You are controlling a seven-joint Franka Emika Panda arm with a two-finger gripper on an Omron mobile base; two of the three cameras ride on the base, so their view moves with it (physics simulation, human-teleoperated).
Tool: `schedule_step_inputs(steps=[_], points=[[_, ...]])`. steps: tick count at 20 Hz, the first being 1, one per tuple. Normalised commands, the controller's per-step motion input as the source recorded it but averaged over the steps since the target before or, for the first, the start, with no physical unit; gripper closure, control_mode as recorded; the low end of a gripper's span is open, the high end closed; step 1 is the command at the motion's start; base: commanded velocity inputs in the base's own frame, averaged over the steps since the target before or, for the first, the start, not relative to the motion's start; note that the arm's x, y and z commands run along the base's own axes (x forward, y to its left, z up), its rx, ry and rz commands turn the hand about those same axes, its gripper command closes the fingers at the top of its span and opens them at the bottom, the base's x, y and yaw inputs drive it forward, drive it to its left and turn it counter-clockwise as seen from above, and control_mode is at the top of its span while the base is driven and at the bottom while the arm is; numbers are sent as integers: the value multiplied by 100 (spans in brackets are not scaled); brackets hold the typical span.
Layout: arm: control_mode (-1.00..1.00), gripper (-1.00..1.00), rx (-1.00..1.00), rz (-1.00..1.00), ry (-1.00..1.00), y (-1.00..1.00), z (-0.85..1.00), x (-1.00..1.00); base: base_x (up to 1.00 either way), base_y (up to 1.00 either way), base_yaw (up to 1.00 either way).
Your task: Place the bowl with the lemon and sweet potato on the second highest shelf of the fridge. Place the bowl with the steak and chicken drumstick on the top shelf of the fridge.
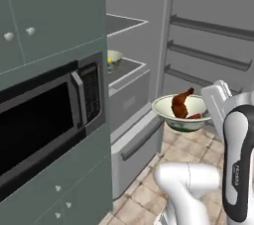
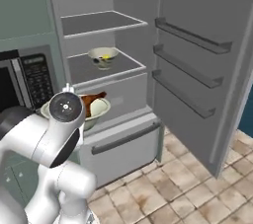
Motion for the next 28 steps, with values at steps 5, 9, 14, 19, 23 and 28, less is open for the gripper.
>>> schedule_step_inputs(steps=[5,9,14,19,23,28], points=[[100,100,0,0,0,0,0,0,8,-81,71],[100,100,0,0,0,0,0,0,14,-98,61],[100,100,0,0,0,0,0,0,50,-75,48],[100,100,0,0,0,0,0,0,72,-27,21],[100,100,0,0,0,0,0,0,82,0,0],[100,100,0,0,0,0,0,0,43,-33,2]])
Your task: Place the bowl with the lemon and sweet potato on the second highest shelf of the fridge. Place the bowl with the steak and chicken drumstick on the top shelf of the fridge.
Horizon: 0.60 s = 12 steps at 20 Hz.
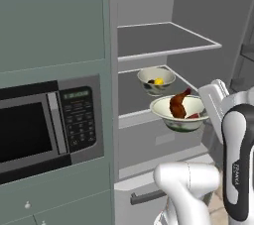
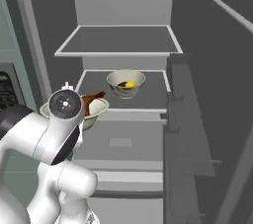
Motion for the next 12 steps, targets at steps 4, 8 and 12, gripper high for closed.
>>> schedule_step_inputs(steps=[4,8,12], points=[[100,100,0,0,0,0,0,0,13,-35,6],[-100,100,-2,0,-15,1,34,8,2,-1,0],[-100,100,-2,0,-27,0,81,-12,0,0,0]])
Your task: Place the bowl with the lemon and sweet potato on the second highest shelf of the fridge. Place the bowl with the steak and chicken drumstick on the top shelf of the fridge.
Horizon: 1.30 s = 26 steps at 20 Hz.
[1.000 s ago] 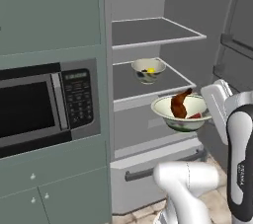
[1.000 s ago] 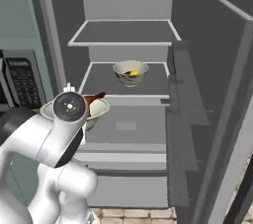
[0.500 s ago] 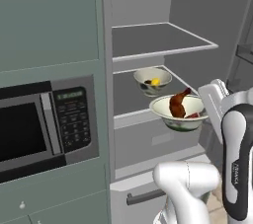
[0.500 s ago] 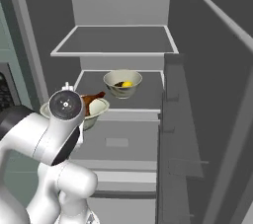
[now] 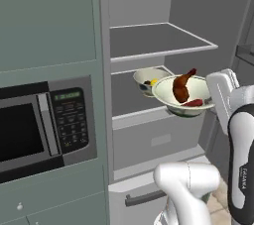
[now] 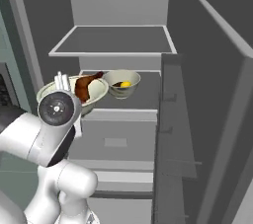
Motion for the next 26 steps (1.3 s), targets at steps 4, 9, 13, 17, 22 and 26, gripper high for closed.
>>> schedule_step_inputs(steps=[4,9,13,17,22,26], points=[[-100,100,0,0,-18,-1,86,-37,0,0,0],[-100,100,0,0,-14,0,100,3,0,0,0],[-100,100,0,0,-4,-5,70,76,0,0,0],[-100,100,0,0,0,-5,16,100,0,0,0],[-100,100,-1,0,0,-12,0,100,0,0,0],[-100,100,-2,0,0,0,-16,100,0,0,0]])
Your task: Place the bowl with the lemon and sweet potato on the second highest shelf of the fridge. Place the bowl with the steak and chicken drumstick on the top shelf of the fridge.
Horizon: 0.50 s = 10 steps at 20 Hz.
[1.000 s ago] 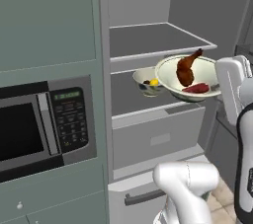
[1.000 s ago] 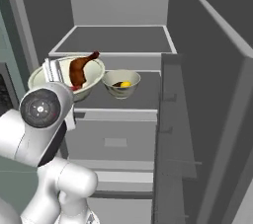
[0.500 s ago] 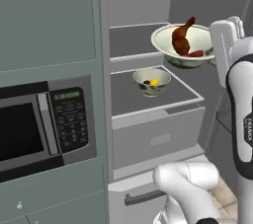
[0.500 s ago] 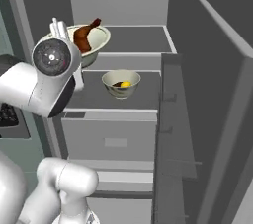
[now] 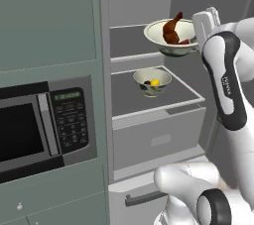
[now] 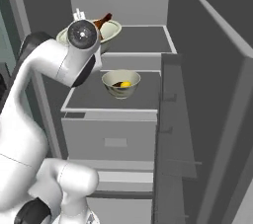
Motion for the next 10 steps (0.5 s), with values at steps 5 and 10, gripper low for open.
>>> schedule_step_inputs(steps=[5,10], points=[[-100,100,-4,-1,0,0,-34,100,0,0,0],[-100,100,-3,-4,0,0,-16,100,0,0,0]])
